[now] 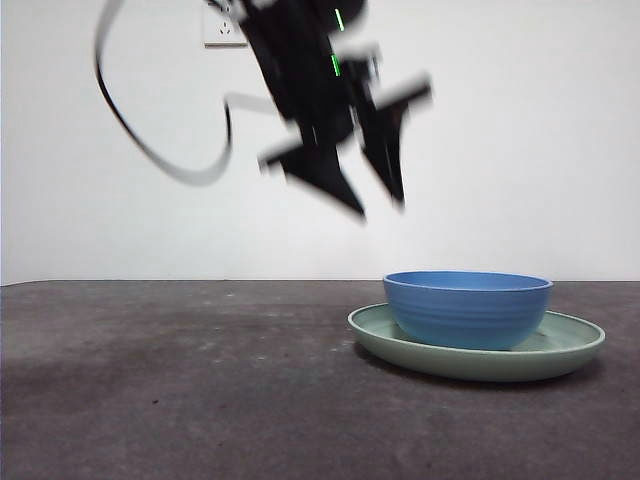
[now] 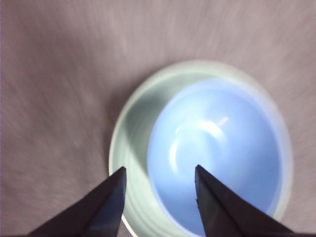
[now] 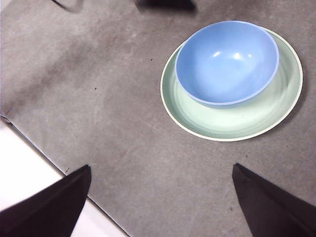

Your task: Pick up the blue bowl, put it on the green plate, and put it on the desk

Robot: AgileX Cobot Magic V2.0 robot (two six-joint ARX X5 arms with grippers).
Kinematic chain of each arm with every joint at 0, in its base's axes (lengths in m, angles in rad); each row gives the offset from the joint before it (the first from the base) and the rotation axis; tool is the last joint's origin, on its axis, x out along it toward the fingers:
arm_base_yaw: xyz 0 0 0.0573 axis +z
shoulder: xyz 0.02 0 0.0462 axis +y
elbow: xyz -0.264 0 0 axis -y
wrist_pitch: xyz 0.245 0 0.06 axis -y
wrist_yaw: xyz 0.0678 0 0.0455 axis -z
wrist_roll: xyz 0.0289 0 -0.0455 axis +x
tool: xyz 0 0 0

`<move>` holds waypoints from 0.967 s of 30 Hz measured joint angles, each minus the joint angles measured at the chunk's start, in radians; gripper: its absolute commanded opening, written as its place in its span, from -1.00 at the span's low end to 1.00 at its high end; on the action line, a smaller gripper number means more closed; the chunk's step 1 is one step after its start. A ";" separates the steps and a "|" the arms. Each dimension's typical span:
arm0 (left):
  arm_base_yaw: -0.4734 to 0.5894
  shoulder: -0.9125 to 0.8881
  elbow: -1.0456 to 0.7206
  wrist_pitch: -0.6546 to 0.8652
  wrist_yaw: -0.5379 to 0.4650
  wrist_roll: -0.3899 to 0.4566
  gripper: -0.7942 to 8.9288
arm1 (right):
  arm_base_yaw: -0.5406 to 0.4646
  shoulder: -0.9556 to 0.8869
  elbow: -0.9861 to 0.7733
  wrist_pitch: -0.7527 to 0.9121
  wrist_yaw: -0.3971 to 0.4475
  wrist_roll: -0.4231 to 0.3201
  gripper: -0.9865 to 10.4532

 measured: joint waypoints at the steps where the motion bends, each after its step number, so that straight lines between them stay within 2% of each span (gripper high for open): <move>1: 0.006 -0.040 0.001 0.000 0.000 0.000 -0.37 | 0.000 0.000 0.000 0.000 0.000 0.000 -0.03; 12: 0.090 -0.372 -0.029 -0.055 0.000 0.024 -0.37 | 0.000 0.000 0.000 0.000 0.000 0.000 -0.03; 20: 0.161 -0.629 -0.329 -0.033 0.016 0.061 -0.37 | 0.000 0.000 0.000 0.000 0.000 0.000 -0.03; 25: 0.165 -0.785 -0.549 -0.021 0.152 0.089 -0.37 | 0.000 0.000 0.000 0.000 0.000 0.000 -0.03; 29: 0.165 -0.880 -0.669 -0.017 0.195 0.102 -0.38 | 0.000 0.000 0.000 0.000 0.000 0.000 -0.03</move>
